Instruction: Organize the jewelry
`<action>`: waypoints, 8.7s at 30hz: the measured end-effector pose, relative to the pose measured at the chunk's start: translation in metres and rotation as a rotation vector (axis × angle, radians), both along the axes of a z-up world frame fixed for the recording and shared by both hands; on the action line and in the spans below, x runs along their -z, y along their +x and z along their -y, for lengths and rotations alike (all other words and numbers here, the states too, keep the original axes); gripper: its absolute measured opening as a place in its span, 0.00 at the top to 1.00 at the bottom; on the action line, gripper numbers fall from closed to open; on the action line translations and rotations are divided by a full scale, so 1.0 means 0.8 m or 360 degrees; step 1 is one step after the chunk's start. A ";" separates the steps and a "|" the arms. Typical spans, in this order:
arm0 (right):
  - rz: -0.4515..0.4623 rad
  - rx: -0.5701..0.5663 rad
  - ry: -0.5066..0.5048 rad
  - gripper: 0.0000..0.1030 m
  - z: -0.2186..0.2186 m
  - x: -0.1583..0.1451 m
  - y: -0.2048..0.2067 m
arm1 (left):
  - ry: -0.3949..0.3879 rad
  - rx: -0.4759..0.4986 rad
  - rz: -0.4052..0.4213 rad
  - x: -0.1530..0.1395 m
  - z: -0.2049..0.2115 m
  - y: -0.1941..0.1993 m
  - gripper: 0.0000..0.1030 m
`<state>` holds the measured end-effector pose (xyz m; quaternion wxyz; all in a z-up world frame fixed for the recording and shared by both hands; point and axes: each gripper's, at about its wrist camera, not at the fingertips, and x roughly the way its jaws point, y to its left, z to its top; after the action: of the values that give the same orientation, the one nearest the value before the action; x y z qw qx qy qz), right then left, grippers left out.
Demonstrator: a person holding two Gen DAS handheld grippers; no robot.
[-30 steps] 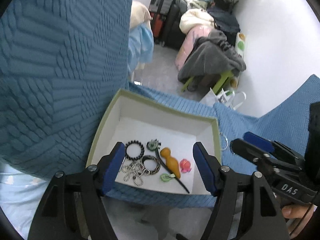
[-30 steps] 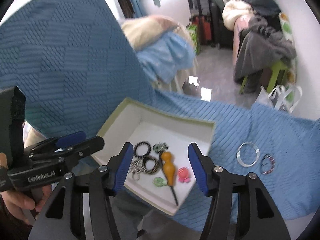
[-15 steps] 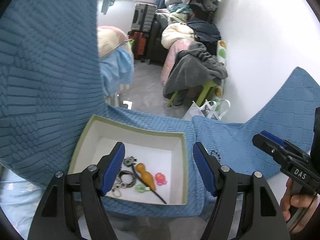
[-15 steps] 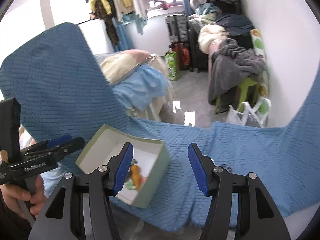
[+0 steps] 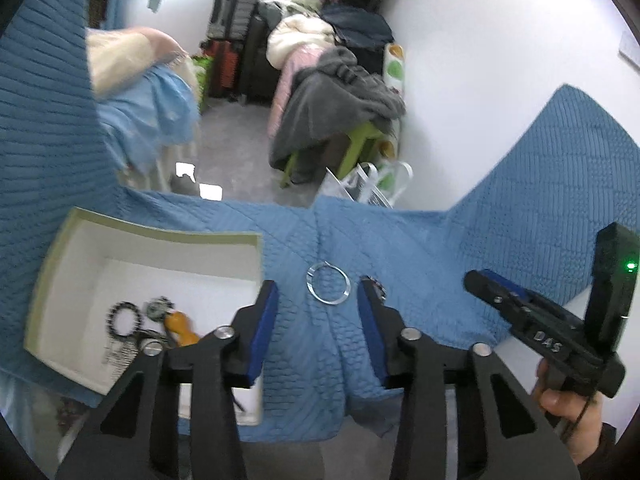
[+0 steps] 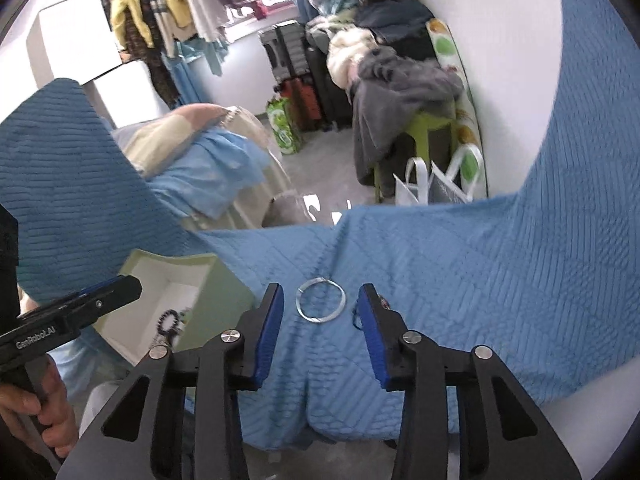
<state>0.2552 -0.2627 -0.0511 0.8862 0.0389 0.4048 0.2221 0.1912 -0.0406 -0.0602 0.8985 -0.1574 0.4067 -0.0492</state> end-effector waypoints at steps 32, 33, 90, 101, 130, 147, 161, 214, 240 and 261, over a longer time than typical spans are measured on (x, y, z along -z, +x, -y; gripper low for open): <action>-0.0367 -0.0092 -0.0223 0.83 0.004 0.195 0.123 | 0.0166 0.0026 -0.0386 0.162 0.089 0.112 0.85; -0.0358 -0.0099 -0.0238 0.83 0.002 0.195 0.122 | 0.0166 0.0021 -0.0389 0.163 0.088 0.113 0.85; -0.0313 -0.0052 -0.0187 0.94 0.026 0.176 0.107 | 0.0443 0.0035 -0.0274 0.189 0.110 0.153 0.95; -0.0365 -0.0058 -0.0136 0.73 0.020 0.190 0.112 | 0.0282 -0.0011 -0.0337 0.176 0.092 0.115 0.95; -0.0237 0.0025 -0.0374 0.95 0.025 0.146 0.044 | 0.0171 -0.0042 -0.0251 0.109 0.064 0.049 0.95; -0.0079 0.0024 -0.0276 0.95 0.007 0.029 0.028 | 0.0179 -0.0018 -0.0196 0.032 0.040 0.027 0.95; 0.0159 -0.0078 -0.0196 0.95 -0.074 -0.124 0.015 | 0.0211 -0.0087 -0.0067 -0.085 -0.038 0.004 0.95; -0.0021 -0.0374 -0.0066 0.77 -0.238 -0.116 -0.076 | 0.0127 -0.0258 -0.0079 -0.096 -0.193 -0.099 0.37; 0.0423 -0.0228 0.0098 0.76 -0.132 -0.250 -0.259 | 0.0336 -0.0225 0.0400 -0.232 -0.112 -0.270 0.37; 0.0194 -0.0205 0.0006 0.76 -0.135 -0.125 -0.273 | 0.0301 -0.0292 0.0154 -0.123 -0.121 -0.260 0.37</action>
<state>0.0365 -0.1544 0.0488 0.8929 0.0010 0.3514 0.2815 -0.0171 0.0559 0.0386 0.9286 -0.1061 0.3496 0.0643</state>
